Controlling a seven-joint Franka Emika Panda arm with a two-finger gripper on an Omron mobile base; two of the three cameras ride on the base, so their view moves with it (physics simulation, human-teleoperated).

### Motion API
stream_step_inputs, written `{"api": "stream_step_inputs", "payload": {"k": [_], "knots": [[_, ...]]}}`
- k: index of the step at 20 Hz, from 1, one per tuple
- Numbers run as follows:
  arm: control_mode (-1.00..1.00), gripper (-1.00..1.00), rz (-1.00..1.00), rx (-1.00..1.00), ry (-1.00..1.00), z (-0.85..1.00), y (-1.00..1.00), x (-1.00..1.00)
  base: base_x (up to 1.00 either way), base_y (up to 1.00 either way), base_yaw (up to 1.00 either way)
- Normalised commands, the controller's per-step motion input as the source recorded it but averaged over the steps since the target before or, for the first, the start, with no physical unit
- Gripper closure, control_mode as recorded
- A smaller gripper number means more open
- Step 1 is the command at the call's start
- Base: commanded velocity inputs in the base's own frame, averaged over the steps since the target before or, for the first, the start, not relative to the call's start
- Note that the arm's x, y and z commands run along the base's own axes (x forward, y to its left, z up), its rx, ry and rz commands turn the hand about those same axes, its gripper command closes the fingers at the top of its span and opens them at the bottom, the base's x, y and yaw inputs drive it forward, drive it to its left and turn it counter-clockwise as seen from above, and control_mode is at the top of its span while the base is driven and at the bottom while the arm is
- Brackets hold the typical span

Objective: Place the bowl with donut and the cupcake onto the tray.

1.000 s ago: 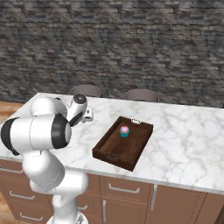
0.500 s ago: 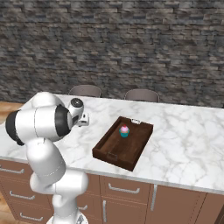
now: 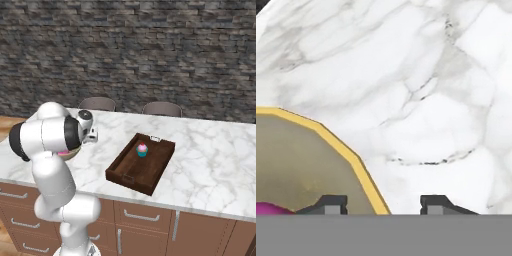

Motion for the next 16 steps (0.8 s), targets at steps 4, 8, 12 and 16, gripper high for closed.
{"api": "stream_step_inputs", "payload": {"k": [4,8,12,16], "knots": [[-1.0,1.0,0.0,0.02,0.0,0.0,0.24,0.0,0.0,0.0,0.0],[-1.0,1.0,0.0,0.05,0.0,0.13,0.02,-0.07,0.0,0.0,0.0],[-1.0,1.0,0.0,0.06,0.0,0.25,-0.04,-0.06,0.0,0.0,0.0],[-1.0,1.0,0.0,0.08,0.0,0.19,-0.29,0.0,0.0,0.0,0.0]]}}
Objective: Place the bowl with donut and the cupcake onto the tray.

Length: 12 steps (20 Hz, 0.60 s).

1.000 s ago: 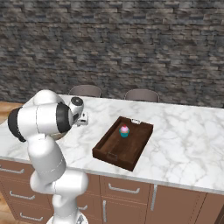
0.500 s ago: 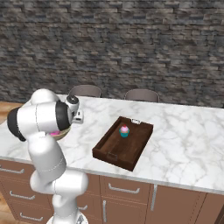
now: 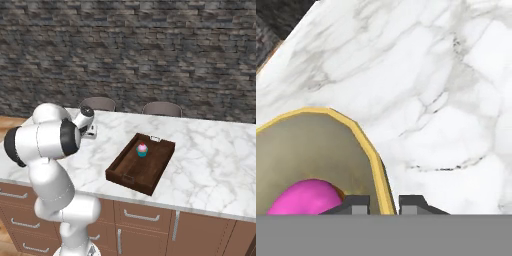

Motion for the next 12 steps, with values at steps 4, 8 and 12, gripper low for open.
{"api": "stream_step_inputs", "payload": {"k": [4,8,12], "knots": [[-1.0,1.0,0.0,0.14,0.0,0.22,-0.5,0.0,0.0,0.0,0.0],[-1.0,1.0,0.0,0.2,0.0,0.26,-0.61,0.0,0.0,0.0,0.0],[-1.0,1.0,0.0,0.19,0.0,0.14,-0.59,0.0,0.0,0.0,0.0]]}}
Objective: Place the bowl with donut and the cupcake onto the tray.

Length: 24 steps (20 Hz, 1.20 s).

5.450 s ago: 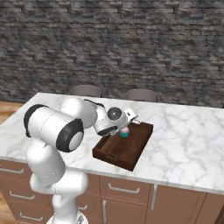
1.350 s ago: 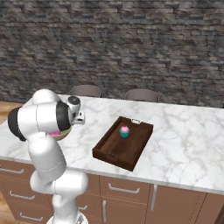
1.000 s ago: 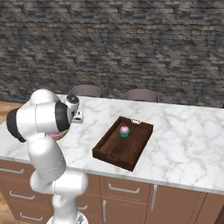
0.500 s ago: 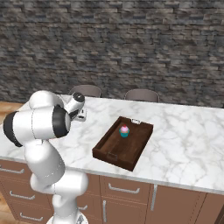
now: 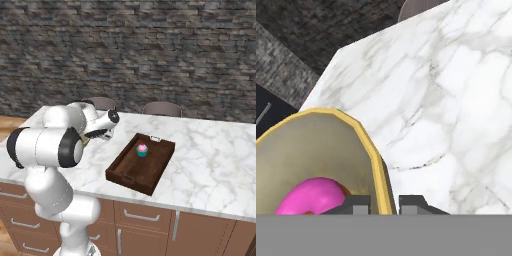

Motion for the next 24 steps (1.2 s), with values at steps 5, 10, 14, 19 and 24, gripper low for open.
{"api": "stream_step_inputs", "payload": {"k": [5,10,14,19,24], "knots": [[-1.0,1.0,0.0,0.05,0.0,0.4,-0.48,-0.05,0.0,0.0,0.0],[-1.0,1.0,0.0,0.0,0.0,0.52,-0.4,-0.07,0.0,0.0,0.0],[-1.0,1.0,0.0,0.0,0.0,0.19,-0.47,-0.07,0.0,0.0,0.0],[-1.0,1.0,0.0,0.0,0.0,0.02,-0.56,-0.19,0.0,0.0,0.0],[-1.0,1.0,0.0,0.0,0.0,0.0,-0.55,-0.27,0.0,0.0,0.0]]}}
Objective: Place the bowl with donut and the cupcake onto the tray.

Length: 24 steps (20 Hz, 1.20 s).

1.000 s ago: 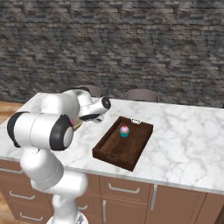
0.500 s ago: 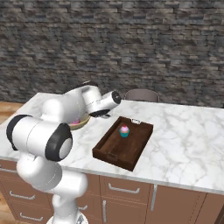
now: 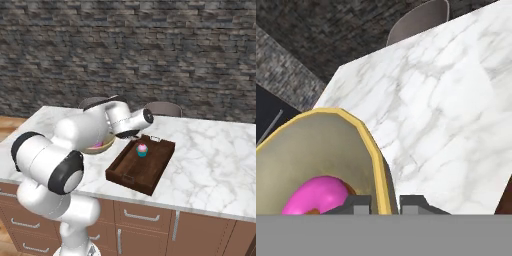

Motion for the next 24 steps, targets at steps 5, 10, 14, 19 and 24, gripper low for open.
{"api": "stream_step_inputs", "payload": {"k": [5,10,14,19,24], "knots": [[-1.0,1.0,0.0,0.0,0.0,0.01,-0.5,-0.34,0.0,0.0,0.0],[-1.0,1.0,0.0,0.0,0.0,0.05,-0.54,-0.28,0.0,0.0,0.0],[-1.0,1.0,0.0,0.0,0.0,0.02,-0.57,-0.21,0.0,0.0,0.0],[-1.0,1.0,0.0,0.0,0.0,0.0,-0.57,-0.06,0.0,0.0,0.0],[-1.0,1.0,0.0,0.0,0.0,0.0,-0.51,0.0,0.0,0.0,0.0]]}}
